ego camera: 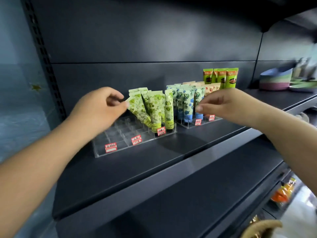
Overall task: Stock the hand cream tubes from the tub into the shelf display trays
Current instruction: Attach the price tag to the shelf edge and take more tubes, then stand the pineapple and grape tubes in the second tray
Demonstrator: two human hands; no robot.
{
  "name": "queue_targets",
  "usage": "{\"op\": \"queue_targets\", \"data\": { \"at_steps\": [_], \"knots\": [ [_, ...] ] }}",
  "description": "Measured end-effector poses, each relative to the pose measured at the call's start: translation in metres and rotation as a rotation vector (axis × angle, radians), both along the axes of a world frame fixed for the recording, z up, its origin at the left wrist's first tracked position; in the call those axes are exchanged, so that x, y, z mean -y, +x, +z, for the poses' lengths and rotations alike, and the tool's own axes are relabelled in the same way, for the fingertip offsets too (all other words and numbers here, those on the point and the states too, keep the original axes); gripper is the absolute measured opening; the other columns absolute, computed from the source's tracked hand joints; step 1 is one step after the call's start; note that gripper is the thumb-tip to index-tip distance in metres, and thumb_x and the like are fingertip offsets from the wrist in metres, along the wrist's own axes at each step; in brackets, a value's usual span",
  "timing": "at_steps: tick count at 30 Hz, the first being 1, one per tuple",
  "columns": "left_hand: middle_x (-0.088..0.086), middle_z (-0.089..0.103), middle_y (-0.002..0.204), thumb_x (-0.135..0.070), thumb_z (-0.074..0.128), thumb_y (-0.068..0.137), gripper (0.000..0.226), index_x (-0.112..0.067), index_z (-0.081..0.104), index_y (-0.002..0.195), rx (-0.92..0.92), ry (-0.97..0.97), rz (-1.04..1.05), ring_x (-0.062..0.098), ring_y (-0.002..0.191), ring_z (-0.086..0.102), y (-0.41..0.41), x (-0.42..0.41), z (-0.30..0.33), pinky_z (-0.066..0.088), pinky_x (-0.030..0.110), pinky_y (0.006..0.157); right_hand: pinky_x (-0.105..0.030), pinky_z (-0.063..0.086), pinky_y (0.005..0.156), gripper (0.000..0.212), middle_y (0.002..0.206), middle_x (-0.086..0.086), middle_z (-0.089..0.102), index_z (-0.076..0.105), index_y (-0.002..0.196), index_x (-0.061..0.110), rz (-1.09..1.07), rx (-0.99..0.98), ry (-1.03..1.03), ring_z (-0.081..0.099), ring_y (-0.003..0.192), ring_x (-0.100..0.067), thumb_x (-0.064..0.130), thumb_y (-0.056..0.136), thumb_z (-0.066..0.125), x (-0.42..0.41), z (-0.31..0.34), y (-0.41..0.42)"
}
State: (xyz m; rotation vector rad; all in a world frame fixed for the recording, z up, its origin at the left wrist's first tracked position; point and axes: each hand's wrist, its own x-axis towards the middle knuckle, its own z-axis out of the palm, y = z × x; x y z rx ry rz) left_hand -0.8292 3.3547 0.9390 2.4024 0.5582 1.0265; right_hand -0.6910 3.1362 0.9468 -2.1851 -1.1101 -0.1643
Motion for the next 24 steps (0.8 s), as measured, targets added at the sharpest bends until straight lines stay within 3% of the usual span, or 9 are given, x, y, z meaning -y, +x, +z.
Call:
{"op": "queue_targets", "data": {
  "at_steps": [2, 5, 7, 9, 14, 21, 24],
  "knots": [
    [-0.019, 0.054, 0.076, -0.036, 0.061, 0.080, 0.010, -0.033, 0.055, 0.088, -0.055, 0.200, -0.012, 0.006, 0.080, 0.049, -0.017, 0.024, -0.006, 0.031, 0.013, 0.060, -0.012, 0.041, 0.065, 0.011, 0.075, 0.006, 0.065, 0.069, 0.082, 0.021, 0.002, 0.096, -0.015, 0.056, 0.071, -0.010, 0.029, 0.085, 0.062, 0.006, -0.010, -0.008],
    [-0.022, 0.050, 0.082, -0.046, 0.052, 0.079, 0.022, -0.031, 0.061, 0.093, -0.098, 0.427, -0.056, 0.004, 0.084, 0.044, -0.032, 0.056, -0.022, 0.029, 0.018, 0.071, -0.017, 0.043, 0.074, 0.014, 0.082, 0.007, 0.065, 0.069, 0.089, 0.016, 0.039, 0.286, -0.023, 0.058, 0.075, -0.008, 0.027, 0.085, 0.062, 0.014, -0.027, -0.017],
    [-0.024, 0.050, 0.083, -0.051, 0.048, 0.082, 0.028, -0.030, 0.063, 0.093, -0.066, 0.468, -0.113, 0.001, 0.085, 0.043, -0.034, 0.079, -0.029, 0.031, 0.019, 0.074, -0.021, 0.043, 0.073, 0.018, 0.080, 0.002, 0.068, 0.070, 0.089, 0.011, 0.071, 0.453, 0.020, 0.063, 0.073, -0.014, 0.028, 0.083, 0.064, 0.020, -0.039, -0.020],
    [-0.022, 0.056, 0.083, -0.050, 0.046, 0.081, 0.028, -0.029, 0.064, 0.089, -0.069, 0.470, -0.174, -0.001, 0.085, 0.042, -0.030, 0.100, -0.037, 0.034, 0.014, 0.070, -0.019, 0.047, 0.062, 0.025, 0.078, 0.000, 0.070, 0.070, 0.088, 0.011, 0.093, 0.527, 0.040, 0.065, 0.068, -0.018, 0.031, 0.079, 0.060, 0.030, -0.049, -0.022],
    [-0.016, 0.063, 0.078, -0.044, 0.042, 0.078, 0.028, -0.027, 0.063, 0.083, -0.066, 0.493, -0.311, 0.005, 0.083, 0.050, 0.007, 0.164, -0.056, 0.046, 0.021, 0.070, -0.029, 0.055, 0.064, 0.038, 0.080, 0.000, 0.070, 0.069, 0.089, 0.014, 0.055, 0.476, -0.003, 0.067, 0.072, -0.020, 0.042, 0.078, 0.044, 0.087, -0.074, -0.015],
    [-0.011, 0.066, 0.078, -0.041, 0.043, 0.079, 0.030, -0.022, 0.065, 0.083, -0.120, 0.466, -0.577, 0.015, 0.081, 0.061, 0.094, 0.281, -0.101, 0.053, 0.032, 0.068, -0.023, 0.050, 0.068, 0.036, 0.079, 0.004, 0.069, 0.069, 0.091, 0.017, -0.176, 0.382, -0.146, 0.067, 0.072, -0.018, 0.041, 0.080, 0.044, 0.227, -0.115, 0.024],
    [-0.007, 0.066, 0.076, -0.040, 0.042, 0.078, 0.032, -0.019, 0.065, 0.081, -0.176, 0.423, -0.684, 0.021, 0.078, 0.063, 0.130, 0.331, -0.126, 0.054, 0.037, 0.068, -0.027, 0.052, 0.064, 0.028, 0.076, 0.001, 0.069, 0.070, 0.088, 0.016, -0.287, 0.308, -0.185, 0.067, 0.069, -0.021, 0.037, 0.078, 0.053, 0.285, -0.138, 0.039]
  ]
}}
